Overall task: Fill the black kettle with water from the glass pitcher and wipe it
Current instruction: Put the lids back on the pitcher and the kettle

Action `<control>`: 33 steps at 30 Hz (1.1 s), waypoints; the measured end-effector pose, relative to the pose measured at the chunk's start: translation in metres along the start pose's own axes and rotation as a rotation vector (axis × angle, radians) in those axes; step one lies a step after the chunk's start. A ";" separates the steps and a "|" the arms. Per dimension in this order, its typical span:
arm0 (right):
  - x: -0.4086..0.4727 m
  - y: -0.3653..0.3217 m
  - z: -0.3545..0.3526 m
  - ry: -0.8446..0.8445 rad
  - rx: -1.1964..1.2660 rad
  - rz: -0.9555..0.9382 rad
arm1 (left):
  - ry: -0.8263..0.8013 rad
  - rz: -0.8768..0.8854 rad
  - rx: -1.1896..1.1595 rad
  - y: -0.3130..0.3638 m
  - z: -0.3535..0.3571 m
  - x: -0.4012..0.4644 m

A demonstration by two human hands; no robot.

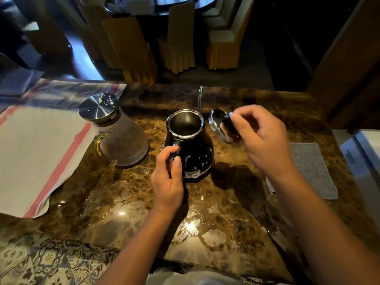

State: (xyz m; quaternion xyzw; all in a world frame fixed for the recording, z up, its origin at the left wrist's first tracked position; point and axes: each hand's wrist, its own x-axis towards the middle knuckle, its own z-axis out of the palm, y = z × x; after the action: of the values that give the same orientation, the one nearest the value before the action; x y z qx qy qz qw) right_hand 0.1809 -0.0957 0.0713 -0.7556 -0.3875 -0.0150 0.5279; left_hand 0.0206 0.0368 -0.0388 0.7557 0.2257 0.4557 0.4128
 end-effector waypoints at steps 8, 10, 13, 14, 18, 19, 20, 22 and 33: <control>0.052 -0.020 0.058 -0.122 -0.208 -0.177 | -0.024 0.013 0.014 -0.005 -0.003 0.000; 0.057 -0.019 0.068 -0.166 -0.281 -0.200 | -0.016 0.023 0.024 -0.006 -0.003 0.000; 0.059 -0.017 0.076 -0.215 -0.371 -0.215 | -0.006 0.025 0.021 -0.006 -0.002 0.002; 0.059 -0.016 0.078 -0.224 -0.386 -0.212 | -0.007 0.025 0.021 -0.006 -0.002 0.002; 0.056 -0.012 0.080 -0.241 -0.419 -0.219 | -0.010 0.024 0.021 -0.007 -0.002 0.001; 0.057 -0.013 0.079 -0.254 -0.440 -0.235 | -0.011 0.023 0.018 -0.008 -0.002 0.001; 0.059 -0.015 0.077 -0.275 -0.467 -0.252 | -0.014 0.023 0.013 -0.008 -0.002 0.001; 0.065 -0.021 0.073 -0.325 -0.522 -0.267 | -0.018 0.029 -0.001 -0.010 -0.002 0.002; 0.073 -0.031 0.082 -0.344 -0.623 -0.208 | -0.077 0.066 0.025 -0.010 -0.008 0.006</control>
State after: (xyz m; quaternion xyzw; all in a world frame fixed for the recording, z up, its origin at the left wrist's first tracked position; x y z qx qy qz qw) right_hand 0.1816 0.0167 0.0912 -0.8281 -0.5220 -0.0586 0.1957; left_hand 0.0167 0.0498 -0.0419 0.7849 0.1901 0.4367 0.3964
